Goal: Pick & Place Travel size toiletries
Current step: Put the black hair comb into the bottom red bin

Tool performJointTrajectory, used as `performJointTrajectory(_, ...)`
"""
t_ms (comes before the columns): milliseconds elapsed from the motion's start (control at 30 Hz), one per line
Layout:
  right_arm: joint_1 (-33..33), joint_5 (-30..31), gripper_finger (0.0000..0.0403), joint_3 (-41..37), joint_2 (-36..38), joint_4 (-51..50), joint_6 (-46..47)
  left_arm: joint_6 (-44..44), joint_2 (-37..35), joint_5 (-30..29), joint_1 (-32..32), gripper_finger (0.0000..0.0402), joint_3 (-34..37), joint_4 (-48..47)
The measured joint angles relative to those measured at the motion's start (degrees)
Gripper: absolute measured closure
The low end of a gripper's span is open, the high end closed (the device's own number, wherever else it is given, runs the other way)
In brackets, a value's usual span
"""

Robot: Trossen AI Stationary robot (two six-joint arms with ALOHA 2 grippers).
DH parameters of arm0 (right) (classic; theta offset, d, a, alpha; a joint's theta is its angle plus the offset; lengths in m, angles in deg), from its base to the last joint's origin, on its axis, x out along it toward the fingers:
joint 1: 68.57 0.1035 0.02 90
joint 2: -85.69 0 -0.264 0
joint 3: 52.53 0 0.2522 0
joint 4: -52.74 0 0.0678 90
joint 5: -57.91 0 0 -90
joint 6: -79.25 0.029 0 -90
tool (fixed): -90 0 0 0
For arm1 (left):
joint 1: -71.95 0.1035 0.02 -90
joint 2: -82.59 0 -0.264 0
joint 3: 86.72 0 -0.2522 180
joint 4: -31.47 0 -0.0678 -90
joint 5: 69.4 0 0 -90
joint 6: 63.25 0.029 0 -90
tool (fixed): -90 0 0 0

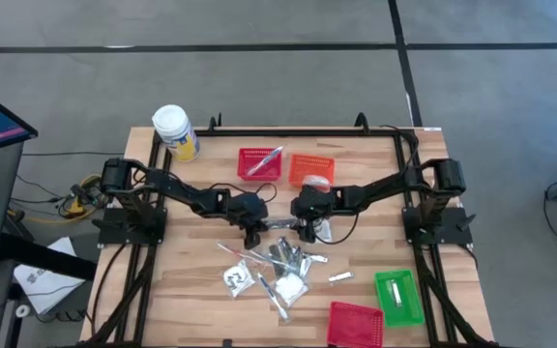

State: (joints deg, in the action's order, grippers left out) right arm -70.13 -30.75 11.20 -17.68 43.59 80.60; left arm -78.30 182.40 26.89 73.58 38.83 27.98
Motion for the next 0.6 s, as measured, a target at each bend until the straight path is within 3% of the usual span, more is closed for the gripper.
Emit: performJointTrajectory(600, 0.04, -4.58, 0.0074, 0.00, 0.00, -1.21, -0.27, -1.55, 3.45, 1.69, 2.62, 0.0401, 0.34, 0.41)
